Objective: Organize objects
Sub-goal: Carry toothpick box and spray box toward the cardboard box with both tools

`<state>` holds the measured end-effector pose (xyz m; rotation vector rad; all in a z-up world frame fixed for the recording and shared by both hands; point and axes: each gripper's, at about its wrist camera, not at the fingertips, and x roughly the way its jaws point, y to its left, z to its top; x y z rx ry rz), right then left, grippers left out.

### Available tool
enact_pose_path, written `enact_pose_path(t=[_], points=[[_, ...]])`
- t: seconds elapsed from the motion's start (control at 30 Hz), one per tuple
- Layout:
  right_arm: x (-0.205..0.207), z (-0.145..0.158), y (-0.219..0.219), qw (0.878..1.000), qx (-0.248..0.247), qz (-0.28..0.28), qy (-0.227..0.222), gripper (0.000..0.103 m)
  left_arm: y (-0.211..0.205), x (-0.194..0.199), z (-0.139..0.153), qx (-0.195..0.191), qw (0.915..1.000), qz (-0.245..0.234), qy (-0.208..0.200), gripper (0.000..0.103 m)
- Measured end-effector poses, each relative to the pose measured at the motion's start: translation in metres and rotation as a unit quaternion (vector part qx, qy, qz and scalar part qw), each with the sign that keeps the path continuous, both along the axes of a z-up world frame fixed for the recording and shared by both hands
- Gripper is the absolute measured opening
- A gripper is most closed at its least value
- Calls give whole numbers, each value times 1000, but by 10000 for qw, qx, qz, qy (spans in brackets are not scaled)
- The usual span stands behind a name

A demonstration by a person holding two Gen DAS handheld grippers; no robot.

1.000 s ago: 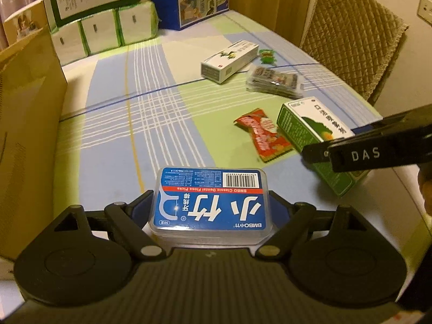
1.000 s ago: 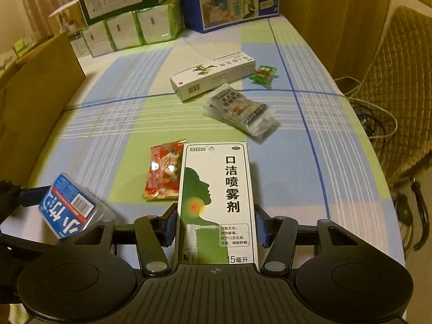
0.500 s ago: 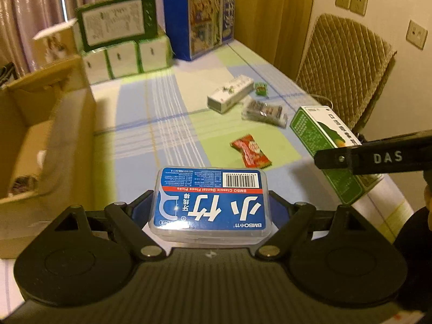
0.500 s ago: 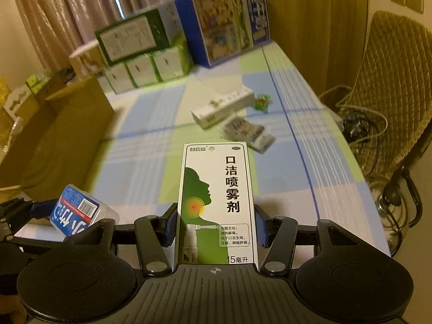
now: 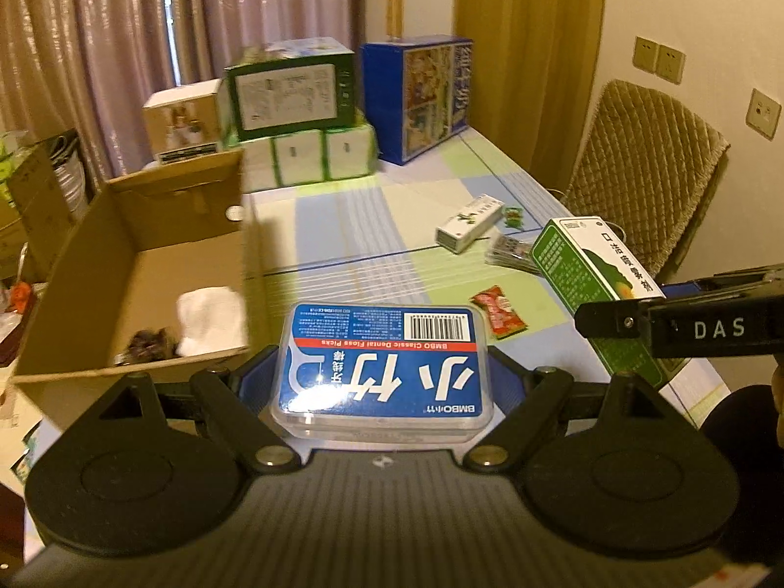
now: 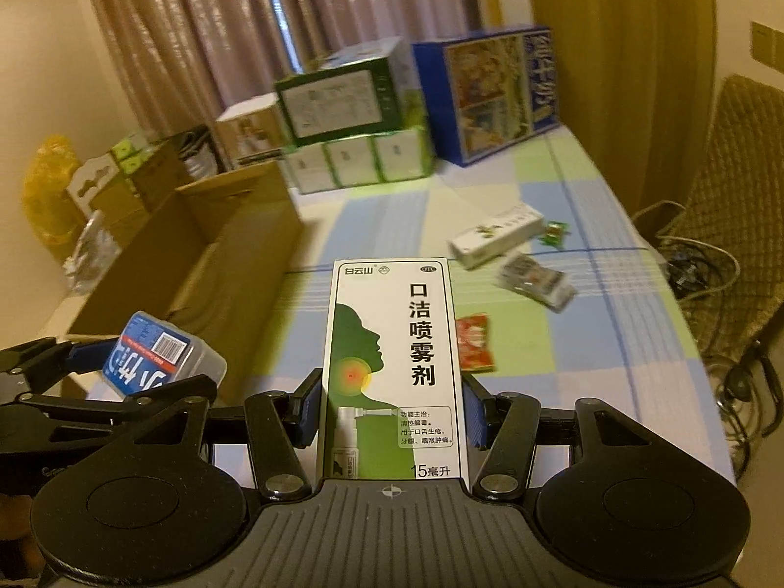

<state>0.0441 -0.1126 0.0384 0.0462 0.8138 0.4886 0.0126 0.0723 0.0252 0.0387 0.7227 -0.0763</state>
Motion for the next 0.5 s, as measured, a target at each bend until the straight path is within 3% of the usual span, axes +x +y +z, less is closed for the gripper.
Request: enact_pose_path(t=[0.5], points=[[-20,11,77,9965,-8,821,-129,52,73,-34,23,-3,9975,684,-154,83]])
